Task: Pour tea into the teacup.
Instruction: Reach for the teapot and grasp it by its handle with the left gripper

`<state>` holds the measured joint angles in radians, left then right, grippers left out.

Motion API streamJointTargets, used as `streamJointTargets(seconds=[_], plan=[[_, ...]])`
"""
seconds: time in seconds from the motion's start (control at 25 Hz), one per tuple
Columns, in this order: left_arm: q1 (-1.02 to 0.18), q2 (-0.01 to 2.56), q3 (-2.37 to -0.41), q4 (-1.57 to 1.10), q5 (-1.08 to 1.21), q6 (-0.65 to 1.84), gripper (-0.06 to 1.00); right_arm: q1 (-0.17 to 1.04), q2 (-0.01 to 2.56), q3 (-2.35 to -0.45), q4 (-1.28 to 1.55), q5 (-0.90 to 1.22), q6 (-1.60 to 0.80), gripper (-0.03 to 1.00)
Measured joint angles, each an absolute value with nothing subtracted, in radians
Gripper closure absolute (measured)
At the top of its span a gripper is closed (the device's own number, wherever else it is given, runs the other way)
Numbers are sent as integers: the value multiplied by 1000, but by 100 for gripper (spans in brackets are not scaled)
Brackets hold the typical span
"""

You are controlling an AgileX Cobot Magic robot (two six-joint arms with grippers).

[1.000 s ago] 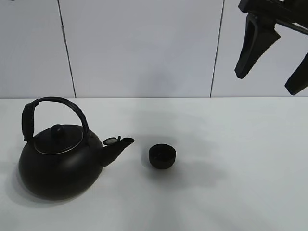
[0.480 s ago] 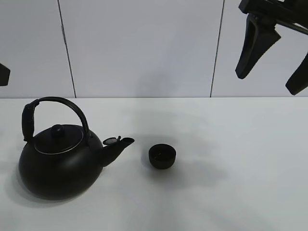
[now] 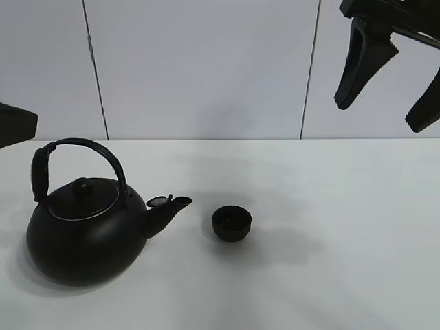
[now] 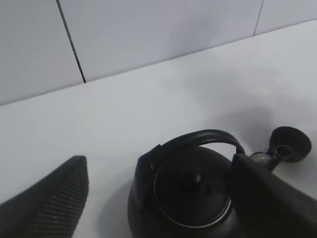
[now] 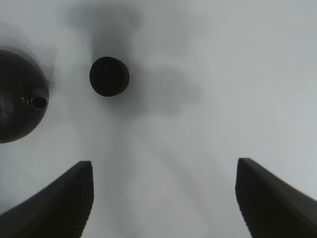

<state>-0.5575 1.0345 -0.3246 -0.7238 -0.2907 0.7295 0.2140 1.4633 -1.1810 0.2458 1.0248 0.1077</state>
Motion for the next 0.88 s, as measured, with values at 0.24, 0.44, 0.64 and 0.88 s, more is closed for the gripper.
streamJointTargets(seconds=[0.24,0.44,0.64,0.88], plan=[[-584,1035,-243,-585,-426,584,38,214,1463,-1181,246,1023,108,42],[-584,1127,-210,-438,-514,414,38,214,1463,-1181,246,1022,108,42],[-584,1327,-209,-350,-682,335,38,214,1463,-1181,246,1022,108,42],[-584,1531,-211,-339,-889,316,38,214,1463,-1181,247,1022,108,42]])
